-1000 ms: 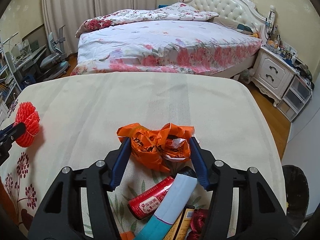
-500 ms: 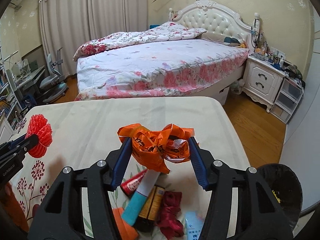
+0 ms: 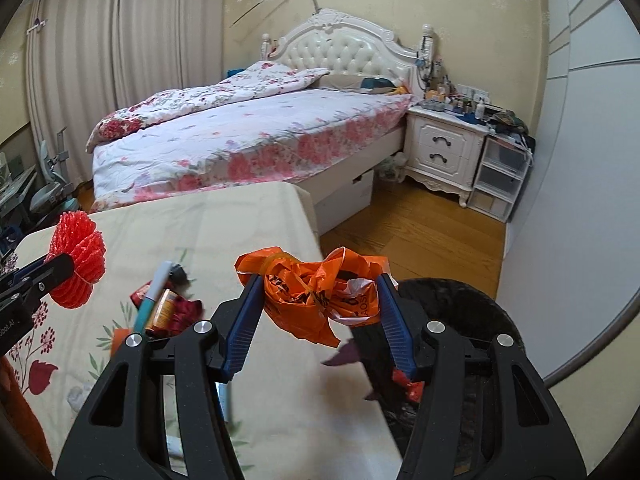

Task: Collect trash
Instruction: 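Carry the orange bag over the bin and open the right gripper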

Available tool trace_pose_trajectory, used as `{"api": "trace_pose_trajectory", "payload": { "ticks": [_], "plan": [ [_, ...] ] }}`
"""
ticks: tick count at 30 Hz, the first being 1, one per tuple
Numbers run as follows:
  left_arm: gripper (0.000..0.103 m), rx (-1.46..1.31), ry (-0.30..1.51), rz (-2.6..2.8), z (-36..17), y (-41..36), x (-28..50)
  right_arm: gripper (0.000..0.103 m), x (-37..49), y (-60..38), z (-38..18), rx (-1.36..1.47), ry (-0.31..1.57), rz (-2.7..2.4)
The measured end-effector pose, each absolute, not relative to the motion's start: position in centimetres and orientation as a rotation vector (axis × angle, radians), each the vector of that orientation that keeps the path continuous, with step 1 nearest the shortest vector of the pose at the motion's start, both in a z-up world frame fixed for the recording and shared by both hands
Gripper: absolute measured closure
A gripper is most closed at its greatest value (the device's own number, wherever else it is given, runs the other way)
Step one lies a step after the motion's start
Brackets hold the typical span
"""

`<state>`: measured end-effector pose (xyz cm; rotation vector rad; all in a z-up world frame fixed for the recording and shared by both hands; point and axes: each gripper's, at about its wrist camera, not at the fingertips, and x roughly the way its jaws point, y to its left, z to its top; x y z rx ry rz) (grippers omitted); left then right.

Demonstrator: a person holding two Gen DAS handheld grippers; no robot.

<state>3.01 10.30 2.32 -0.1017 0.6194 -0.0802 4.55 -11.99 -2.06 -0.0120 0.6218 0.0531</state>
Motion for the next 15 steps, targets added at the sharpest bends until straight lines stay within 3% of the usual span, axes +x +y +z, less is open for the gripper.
{"api": "trace_pose_trajectory", "payload": {
  "ticks": [15],
  "plan": [
    [0.066, -0.016, 0.625, -0.287, 0.8, -1.6, 5.2, 0.047, 3.4, -19.8, -4.7, 0.044, 0.609, -0.136]
  ]
}}
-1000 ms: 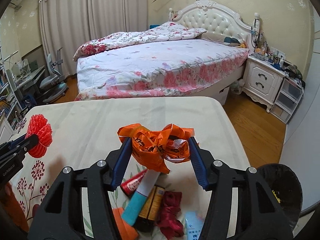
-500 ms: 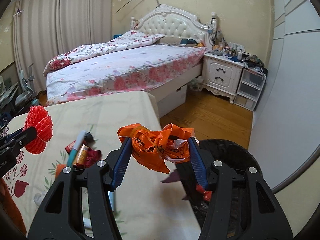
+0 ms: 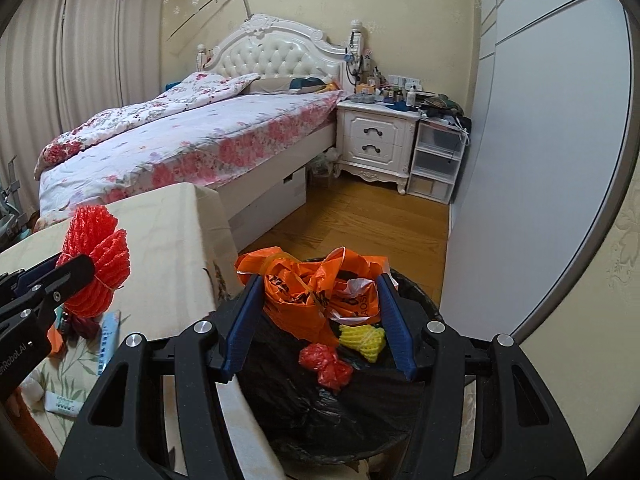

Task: Collect trash
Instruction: 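Carry the orange bag over the bin and open the right gripper, then lower the red mesh net into the bin and open the left gripper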

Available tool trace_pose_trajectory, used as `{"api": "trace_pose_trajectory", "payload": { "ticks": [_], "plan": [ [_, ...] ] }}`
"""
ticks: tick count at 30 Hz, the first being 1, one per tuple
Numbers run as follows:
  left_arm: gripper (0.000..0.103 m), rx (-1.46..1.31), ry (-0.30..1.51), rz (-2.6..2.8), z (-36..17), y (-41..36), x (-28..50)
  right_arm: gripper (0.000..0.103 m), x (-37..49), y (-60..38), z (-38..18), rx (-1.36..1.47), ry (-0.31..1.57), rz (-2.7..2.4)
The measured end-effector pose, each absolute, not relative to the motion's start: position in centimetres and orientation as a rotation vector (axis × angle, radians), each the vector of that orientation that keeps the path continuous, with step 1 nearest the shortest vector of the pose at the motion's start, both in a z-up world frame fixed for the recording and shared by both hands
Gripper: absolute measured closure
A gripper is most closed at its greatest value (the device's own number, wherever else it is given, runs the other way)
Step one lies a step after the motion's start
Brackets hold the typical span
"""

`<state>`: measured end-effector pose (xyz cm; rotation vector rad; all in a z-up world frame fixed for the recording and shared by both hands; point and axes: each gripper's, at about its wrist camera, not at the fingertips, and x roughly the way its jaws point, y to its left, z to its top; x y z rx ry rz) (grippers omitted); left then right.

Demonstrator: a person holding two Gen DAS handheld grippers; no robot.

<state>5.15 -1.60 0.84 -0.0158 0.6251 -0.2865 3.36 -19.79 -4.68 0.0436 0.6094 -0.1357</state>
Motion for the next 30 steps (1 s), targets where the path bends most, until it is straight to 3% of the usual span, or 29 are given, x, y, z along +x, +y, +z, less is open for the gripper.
{"api": "trace_pose_trajectory", "payload": {
  "ticks": [25, 27, 30],
  "plan": [
    [0.065, 0.062, 0.689, -0.349, -2.1, -8.8, 9.9, 0.046, 5.1, -24.6, -6.8, 0.146, 0.643, -0.211],
    [0.061, 0.062, 0.69, -0.352, -2.2, -8.8, 10.0, 0.045, 5.2, -24.7, -6.8, 0.151, 0.642, -0.22],
    [0.046, 0.07, 0.69, -0.346, -2.4, -9.1, 10.1, 0.035, 5.1, -25.2, -6.8, 0.164, 0.635, -0.231]
  ]
}}
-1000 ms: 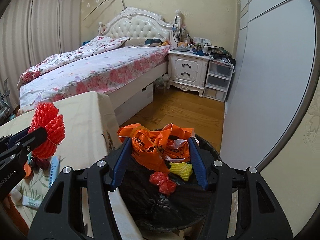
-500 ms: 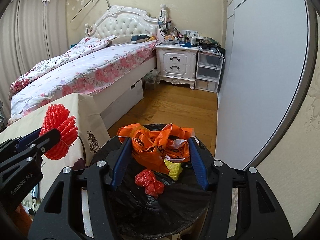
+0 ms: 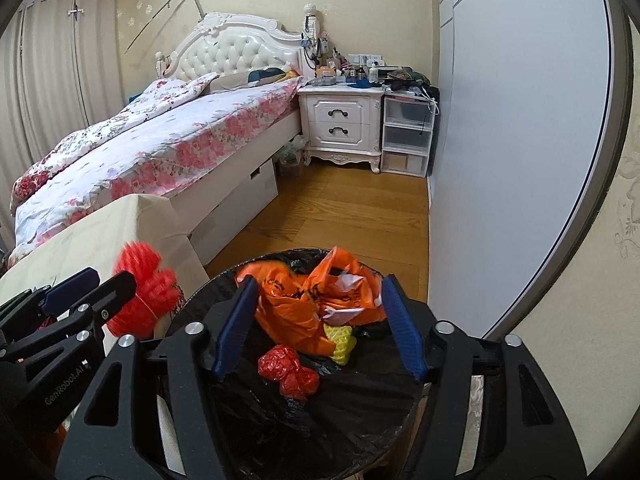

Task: Collect trash
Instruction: 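Lower the red mesh net into the bin and open the left gripper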

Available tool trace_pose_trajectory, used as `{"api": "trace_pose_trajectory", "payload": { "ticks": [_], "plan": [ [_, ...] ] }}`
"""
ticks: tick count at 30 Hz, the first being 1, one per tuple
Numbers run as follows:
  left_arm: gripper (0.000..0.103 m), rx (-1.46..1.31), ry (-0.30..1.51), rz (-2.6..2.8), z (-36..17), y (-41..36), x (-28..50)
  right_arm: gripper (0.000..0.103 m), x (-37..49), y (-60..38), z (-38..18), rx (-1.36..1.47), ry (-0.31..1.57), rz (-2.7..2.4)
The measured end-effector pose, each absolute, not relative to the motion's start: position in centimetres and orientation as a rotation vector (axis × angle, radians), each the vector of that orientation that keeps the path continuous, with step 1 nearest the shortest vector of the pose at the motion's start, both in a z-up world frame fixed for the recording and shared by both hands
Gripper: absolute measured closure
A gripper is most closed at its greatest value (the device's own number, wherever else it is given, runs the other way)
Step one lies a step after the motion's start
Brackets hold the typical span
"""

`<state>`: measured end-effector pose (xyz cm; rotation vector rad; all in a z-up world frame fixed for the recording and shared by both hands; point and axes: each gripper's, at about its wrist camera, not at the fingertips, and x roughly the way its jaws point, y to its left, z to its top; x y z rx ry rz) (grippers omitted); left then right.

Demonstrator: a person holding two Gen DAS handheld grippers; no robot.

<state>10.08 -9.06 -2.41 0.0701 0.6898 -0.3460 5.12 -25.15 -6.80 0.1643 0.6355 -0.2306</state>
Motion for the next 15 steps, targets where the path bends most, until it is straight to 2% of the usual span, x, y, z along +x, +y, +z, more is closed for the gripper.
{"api": "trace_pose_trajectory", "payload": {
  "ticks": [3, 10, 15],
  "plan": [
    [0.044, 0.07, 0.695, -0.346, -2.5, -9.1, 10.1, 0.035, 5.1, -25.4, -6.7, 0.167, 0.633, -0.241],
    [0.033, 0.042, 0.698, -0.325, -2.0, -8.3, 9.9, 0.035, 4.9, -25.3, -6.2, 0.161, 0.626, -0.24],
    [0.033, 0.036, 0.692, -0.299, -1.3, -7.0, 9.3, 0.035, 4.7, -24.8, -5.9, 0.156, 0.623, -0.229]
  ]
}}
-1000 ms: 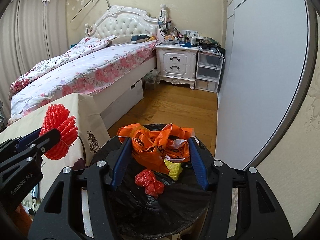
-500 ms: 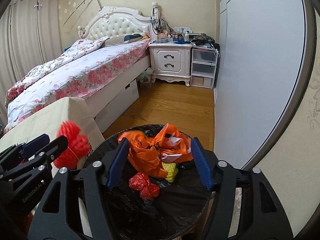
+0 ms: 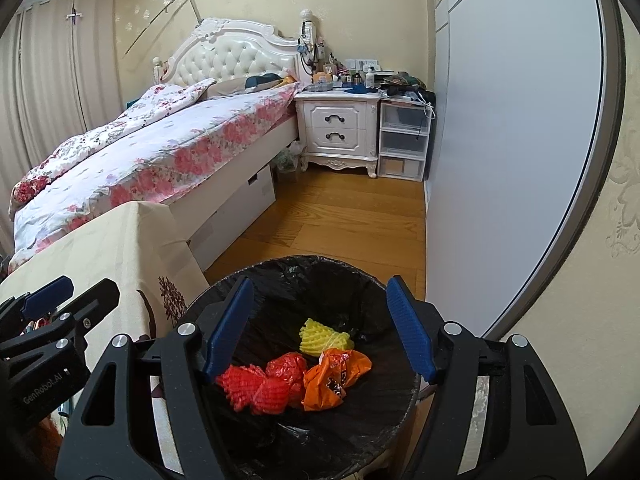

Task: Collect trash
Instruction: 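Lower the red mesh net into the bin and open the left gripper, then move the left gripper to the white tissue ball and grasp it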

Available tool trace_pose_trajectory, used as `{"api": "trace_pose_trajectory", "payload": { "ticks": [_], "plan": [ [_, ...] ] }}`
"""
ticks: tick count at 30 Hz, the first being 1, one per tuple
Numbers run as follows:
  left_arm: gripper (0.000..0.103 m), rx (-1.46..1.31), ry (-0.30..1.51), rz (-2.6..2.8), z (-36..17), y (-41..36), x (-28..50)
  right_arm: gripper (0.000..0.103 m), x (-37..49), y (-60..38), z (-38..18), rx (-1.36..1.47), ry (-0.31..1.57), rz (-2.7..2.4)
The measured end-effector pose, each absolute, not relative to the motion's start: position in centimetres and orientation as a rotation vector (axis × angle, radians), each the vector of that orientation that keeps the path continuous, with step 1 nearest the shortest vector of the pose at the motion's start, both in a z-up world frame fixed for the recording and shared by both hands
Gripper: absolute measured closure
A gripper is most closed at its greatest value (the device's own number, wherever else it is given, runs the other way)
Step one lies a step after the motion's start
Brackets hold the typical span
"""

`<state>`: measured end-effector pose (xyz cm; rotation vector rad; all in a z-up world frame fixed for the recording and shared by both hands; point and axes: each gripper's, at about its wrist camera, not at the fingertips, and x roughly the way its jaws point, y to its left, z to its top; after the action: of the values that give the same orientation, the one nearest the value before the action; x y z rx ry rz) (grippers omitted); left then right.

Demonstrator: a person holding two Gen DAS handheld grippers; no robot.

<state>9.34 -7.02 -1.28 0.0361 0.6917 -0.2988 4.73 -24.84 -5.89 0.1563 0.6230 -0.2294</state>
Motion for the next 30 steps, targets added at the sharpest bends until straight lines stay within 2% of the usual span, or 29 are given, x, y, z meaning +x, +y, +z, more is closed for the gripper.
{"api": "trace_pose_trajectory", "payload": {
  "ticks": [30],
  "plan": [
    [0.033, -0.021, 0.711, -0.105, 0.0, 4.8, -0.4, 0.035, -1.1, -15.4, -5.1, 0.042, 0.659, -0.013]
  ]
}}
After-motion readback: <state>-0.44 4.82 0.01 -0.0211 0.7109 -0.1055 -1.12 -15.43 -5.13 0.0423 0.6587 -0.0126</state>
